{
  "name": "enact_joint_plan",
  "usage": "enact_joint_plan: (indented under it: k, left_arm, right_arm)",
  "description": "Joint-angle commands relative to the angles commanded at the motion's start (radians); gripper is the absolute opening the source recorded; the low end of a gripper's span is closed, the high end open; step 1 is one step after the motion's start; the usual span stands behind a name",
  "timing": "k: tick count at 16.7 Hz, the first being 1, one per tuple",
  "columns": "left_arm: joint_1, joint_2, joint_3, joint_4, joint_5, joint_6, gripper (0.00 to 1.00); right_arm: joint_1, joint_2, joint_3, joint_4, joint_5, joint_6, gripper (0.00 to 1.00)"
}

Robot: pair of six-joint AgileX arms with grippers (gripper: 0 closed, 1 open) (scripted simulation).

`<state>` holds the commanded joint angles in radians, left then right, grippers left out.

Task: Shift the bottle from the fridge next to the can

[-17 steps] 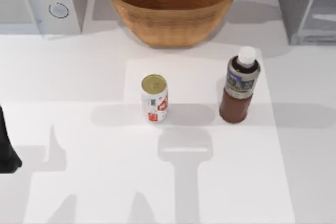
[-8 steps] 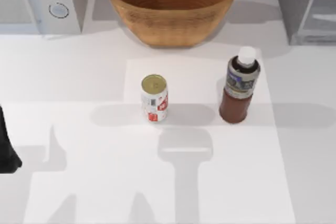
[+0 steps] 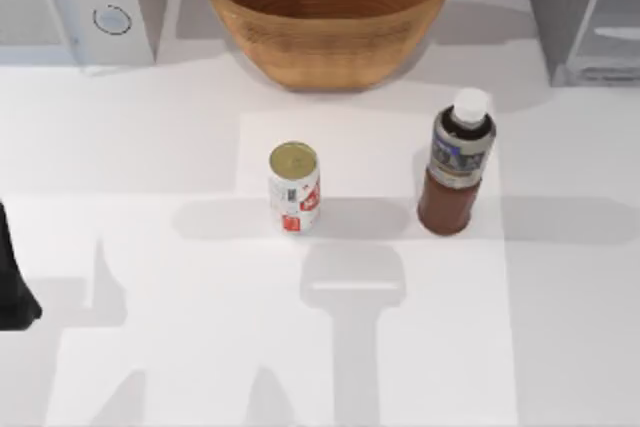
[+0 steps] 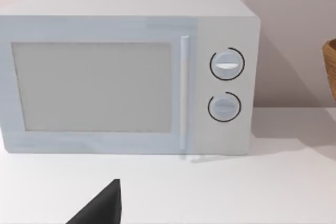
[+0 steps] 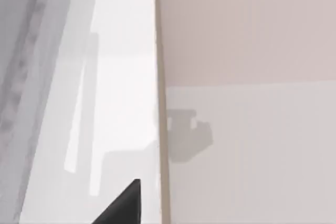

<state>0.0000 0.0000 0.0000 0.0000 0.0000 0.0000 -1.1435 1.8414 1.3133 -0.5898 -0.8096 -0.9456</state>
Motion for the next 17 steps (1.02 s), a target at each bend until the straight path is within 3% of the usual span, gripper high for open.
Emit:
enact_joint_plan:
  k: [5,13,17]
  left_arm:
    - [0.000,0.000,0.000,0.000,0.000,0.000,1.00]
    - [0.000,0.000,0.000,0.000,0.000,0.000,1.00]
    - [0.000,0.000,0.000,0.000,0.000,0.000,1.00]
  right_arm:
    - [0.186,-0.004,-0.006,0.248,0.040,0.263,1.00]
    - [0.212,-0.016,-0.022,0.290,0.056,0.304,1.00]
    - [0.360,-0.040,-0.070,0.353,0.176,0.420,1.00]
